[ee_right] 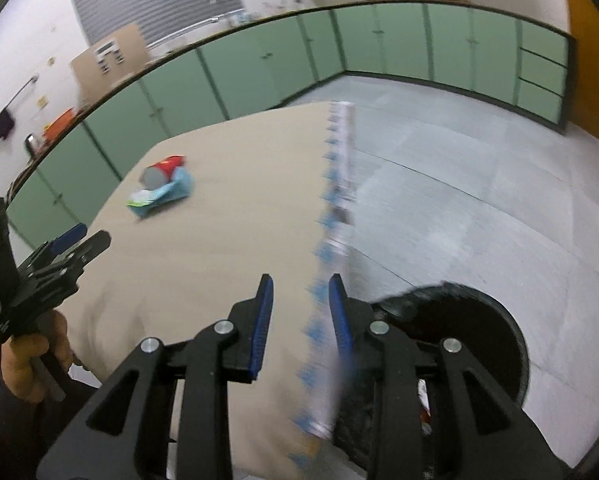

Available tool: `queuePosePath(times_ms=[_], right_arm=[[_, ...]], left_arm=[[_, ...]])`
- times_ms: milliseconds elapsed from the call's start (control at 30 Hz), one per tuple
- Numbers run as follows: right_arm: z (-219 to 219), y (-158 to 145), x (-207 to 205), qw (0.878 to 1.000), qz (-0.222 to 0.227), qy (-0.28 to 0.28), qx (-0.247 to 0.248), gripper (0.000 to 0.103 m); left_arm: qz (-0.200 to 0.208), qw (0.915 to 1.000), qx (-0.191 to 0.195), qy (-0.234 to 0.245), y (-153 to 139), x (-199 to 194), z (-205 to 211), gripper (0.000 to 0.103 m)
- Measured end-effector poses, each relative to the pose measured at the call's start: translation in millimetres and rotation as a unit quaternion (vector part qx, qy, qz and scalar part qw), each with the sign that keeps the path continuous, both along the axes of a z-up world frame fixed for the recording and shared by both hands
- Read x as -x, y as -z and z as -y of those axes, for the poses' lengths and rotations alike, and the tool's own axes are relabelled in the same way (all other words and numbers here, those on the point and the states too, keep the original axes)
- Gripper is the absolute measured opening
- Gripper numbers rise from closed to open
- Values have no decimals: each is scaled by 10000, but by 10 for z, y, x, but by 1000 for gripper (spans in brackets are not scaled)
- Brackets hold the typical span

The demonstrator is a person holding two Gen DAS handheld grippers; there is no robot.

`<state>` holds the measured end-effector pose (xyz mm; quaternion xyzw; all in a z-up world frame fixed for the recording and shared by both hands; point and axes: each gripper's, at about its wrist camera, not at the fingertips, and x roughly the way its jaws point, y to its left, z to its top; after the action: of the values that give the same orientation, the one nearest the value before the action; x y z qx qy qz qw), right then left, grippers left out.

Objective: Collect trash
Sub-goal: 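Move both tools back toward the red chip bag and blue milk carton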

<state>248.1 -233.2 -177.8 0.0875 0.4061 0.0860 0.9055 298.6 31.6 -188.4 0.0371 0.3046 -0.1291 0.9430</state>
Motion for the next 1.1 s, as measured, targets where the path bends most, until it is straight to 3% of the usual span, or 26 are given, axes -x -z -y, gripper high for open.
queuePosePath(times_ms=[233,500,1067,1100], right_arm=[[-638,2,-490,9988,-3,-478,51,29],[-1113,50,-1044,9970,4,-774,25,29],[-1233,369,-1816,9965,-179,-809,-88,29],[-1212,372,-1824,9966,-175,-795,-109,29]], left_arm=[[33,9995,32,-311,48,-296,-492,89],[-7,9995,63,-318,127,-574,-654,88],[-661,9975,46,-261,459,-1247,-623,87],[-739,9969,14,-262,481,-1281,-606,84]])
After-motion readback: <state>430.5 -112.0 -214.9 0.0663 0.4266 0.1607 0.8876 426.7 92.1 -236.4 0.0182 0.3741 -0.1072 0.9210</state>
